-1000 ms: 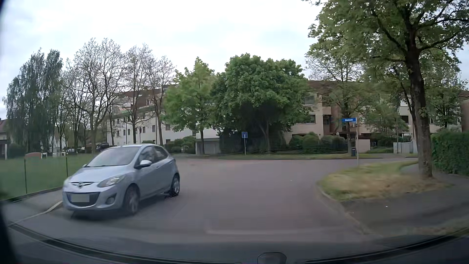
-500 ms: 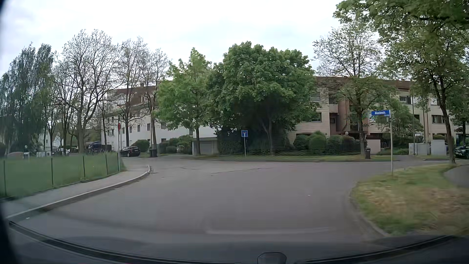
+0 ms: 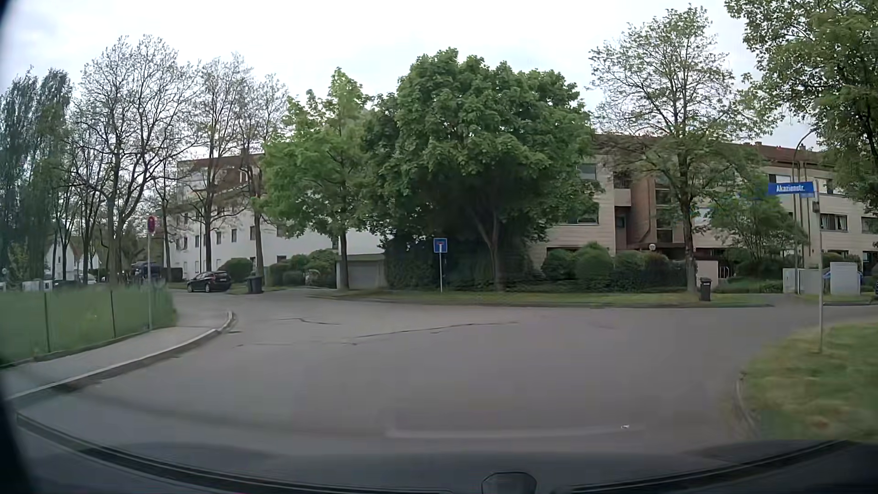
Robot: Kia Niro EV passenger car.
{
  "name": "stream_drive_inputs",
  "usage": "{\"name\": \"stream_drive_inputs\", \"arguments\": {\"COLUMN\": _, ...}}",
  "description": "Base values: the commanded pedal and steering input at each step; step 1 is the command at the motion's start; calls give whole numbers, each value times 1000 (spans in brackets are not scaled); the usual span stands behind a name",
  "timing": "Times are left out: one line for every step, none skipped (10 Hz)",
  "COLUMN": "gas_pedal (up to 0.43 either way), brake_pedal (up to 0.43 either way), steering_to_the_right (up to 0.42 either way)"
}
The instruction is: Follow the waypoints while adhering to traffic rules and regulations
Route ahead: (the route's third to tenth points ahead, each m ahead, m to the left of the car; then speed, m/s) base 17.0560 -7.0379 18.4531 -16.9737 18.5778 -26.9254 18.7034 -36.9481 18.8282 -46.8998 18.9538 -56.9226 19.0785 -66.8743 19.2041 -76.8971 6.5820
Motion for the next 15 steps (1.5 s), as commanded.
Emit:
{"name": "stream_drive_inputs", "arguments": {"gas_pedal": 0, "brake_pedal": 0, "steering_to_the_right": 136}}
{"name": "stream_drive_inputs", "arguments": {"gas_pedal": 0, "brake_pedal": 0, "steering_to_the_right": 165}}
{"name": "stream_drive_inputs", "arguments": {"gas_pedal": 0, "brake_pedal": 0, "steering_to_the_right": 193}}
{"name": "stream_drive_inputs", "arguments": {"gas_pedal": 0, "brake_pedal": 0, "steering_to_the_right": 222}}
{"name": "stream_drive_inputs", "arguments": {"gas_pedal": 0, "brake_pedal": 0, "steering_to_the_right": 246}}
{"name": "stream_drive_inputs", "arguments": {"gas_pedal": 0, "brake_pedal": 0, "steering_to_the_right": 273}}
{"name": "stream_drive_inputs", "arguments": {"gas_pedal": 0, "brake_pedal": 0, "steering_to_the_right": 290}}
{"name": "stream_drive_inputs", "arguments": {"gas_pedal": 0, "brake_pedal": 0, "steering_to_the_right": 300}}
{"name": "stream_drive_inputs", "arguments": {"gas_pedal": 0, "brake_pedal": 0, "steering_to_the_right": 314}}
{"name": "stream_drive_inputs", "arguments": {"gas_pedal": 0, "brake_pedal": 0, "steering_to_the_right": 330}}
{"name": "stream_drive_inputs", "arguments": {"gas_pedal": 0, "brake_pedal": 0, "steering_to_the_right": 350}}
{"name": "stream_drive_inputs", "arguments": {"gas_pedal": 0, "brake_pedal": 0, "steering_to_the_right": 363}}
{"name": "stream_drive_inputs", "arguments": {"gas_pedal": 0, "brake_pedal": 0, "steering_to_the_right": 372}}
{"name": "stream_drive_inputs", "arguments": {"gas_pedal": 8, "brake_pedal": 0, "steering_to_the_right": 377}}
{"name": "stream_drive_inputs", "arguments": {"gas_pedal": 59, "brake_pedal": 0, "steering_to_the_right": 387}}
